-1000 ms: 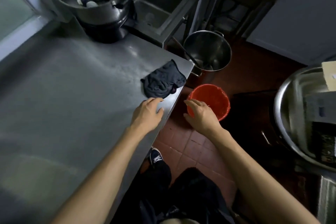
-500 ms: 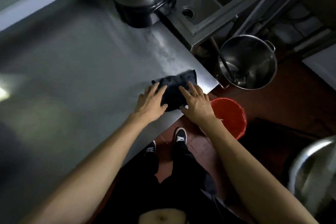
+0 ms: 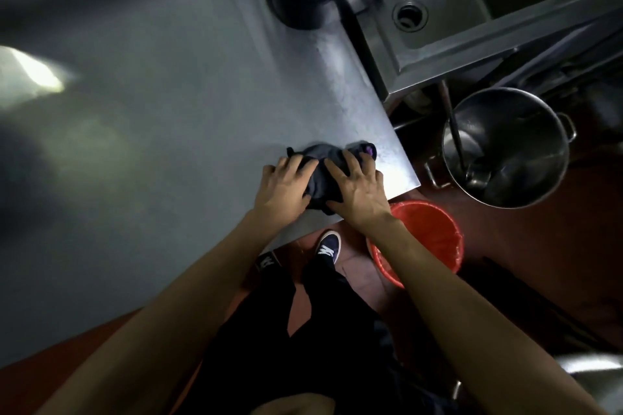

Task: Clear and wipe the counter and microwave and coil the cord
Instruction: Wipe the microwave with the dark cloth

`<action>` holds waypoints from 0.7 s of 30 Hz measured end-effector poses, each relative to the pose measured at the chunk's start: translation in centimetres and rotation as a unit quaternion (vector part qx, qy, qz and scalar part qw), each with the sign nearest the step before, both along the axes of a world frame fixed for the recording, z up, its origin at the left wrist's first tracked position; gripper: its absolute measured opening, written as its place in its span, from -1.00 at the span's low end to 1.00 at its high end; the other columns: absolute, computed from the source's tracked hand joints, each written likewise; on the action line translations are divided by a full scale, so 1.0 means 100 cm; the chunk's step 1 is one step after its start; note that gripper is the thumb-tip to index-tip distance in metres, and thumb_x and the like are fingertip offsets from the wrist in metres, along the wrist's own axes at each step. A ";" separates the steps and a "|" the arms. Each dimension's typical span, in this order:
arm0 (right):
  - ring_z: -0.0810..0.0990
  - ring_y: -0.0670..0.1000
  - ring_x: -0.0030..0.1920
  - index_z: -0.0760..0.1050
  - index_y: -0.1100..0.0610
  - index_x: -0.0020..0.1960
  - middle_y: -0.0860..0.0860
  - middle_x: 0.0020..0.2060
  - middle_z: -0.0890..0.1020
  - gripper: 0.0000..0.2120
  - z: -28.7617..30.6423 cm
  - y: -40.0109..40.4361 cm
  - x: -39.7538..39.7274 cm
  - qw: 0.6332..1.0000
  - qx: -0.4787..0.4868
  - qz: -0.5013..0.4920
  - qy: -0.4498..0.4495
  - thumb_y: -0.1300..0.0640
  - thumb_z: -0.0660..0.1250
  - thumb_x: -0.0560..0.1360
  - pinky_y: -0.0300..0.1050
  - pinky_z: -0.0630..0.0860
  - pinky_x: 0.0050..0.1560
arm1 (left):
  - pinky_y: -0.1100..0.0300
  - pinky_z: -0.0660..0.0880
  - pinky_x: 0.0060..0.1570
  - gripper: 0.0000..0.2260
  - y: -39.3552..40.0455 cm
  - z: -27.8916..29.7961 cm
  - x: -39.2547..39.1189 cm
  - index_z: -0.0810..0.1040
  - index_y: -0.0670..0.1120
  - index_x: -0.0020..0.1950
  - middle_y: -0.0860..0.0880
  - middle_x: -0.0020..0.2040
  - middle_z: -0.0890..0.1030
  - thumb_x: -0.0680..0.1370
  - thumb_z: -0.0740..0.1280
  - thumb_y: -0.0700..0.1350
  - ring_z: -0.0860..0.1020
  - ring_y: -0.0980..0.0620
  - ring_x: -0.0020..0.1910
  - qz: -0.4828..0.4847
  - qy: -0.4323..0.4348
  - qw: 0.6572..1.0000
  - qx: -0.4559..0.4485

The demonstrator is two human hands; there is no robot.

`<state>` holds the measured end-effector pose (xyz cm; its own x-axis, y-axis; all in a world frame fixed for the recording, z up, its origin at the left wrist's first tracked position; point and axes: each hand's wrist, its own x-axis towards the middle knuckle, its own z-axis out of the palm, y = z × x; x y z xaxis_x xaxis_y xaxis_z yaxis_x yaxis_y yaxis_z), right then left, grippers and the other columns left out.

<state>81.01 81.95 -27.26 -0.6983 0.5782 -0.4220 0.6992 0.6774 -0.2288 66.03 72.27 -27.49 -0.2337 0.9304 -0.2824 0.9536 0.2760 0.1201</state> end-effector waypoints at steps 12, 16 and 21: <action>0.32 0.24 0.29 0.31 -0.06 0.49 0.11 0.31 0.42 -0.30 0.001 -0.034 -0.006 0.999 0.002 0.050 0.021 0.00 0.45 0.40 0.15 0.41 0.17 | 0.01 0.36 -0.20 -0.57 -0.046 -0.006 0.004 0.59 -0.01 0.11 -0.06 -0.19 0.59 0.24 0.45 -0.12 0.56 -0.19 -0.21 0.060 -0.013 0.997 0.045; 0.34 0.21 0.28 0.30 -0.09 0.50 0.10 0.27 0.44 -0.31 0.006 -0.062 -0.014 0.996 -0.017 0.072 0.050 -0.03 0.44 0.42 0.14 0.44 0.18 | 0.01 0.37 -0.19 -0.60 -0.086 0.000 -0.003 0.59 0.03 0.13 -0.05 -0.14 0.61 0.29 0.37 -0.05 0.56 -0.18 -0.16 0.105 -0.028 0.992 0.064; 0.35 0.20 0.28 0.32 -0.05 0.51 0.11 0.28 0.45 -0.31 0.024 -0.112 -0.038 0.989 -0.017 0.112 0.098 -0.02 0.45 0.42 0.15 0.45 0.19 | 0.00 0.40 -0.17 -0.58 -0.152 0.017 -0.022 0.58 0.04 0.20 -0.04 -0.05 0.62 0.33 0.34 -0.04 0.56 -0.16 -0.11 0.156 -0.029 0.980 0.119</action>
<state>77.25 70.73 -24.89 -0.8775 0.3881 -0.2817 0.4726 0.8000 -0.3698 63.84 57.03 -25.82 -0.5081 0.8569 -0.0872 0.8164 0.5114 0.2682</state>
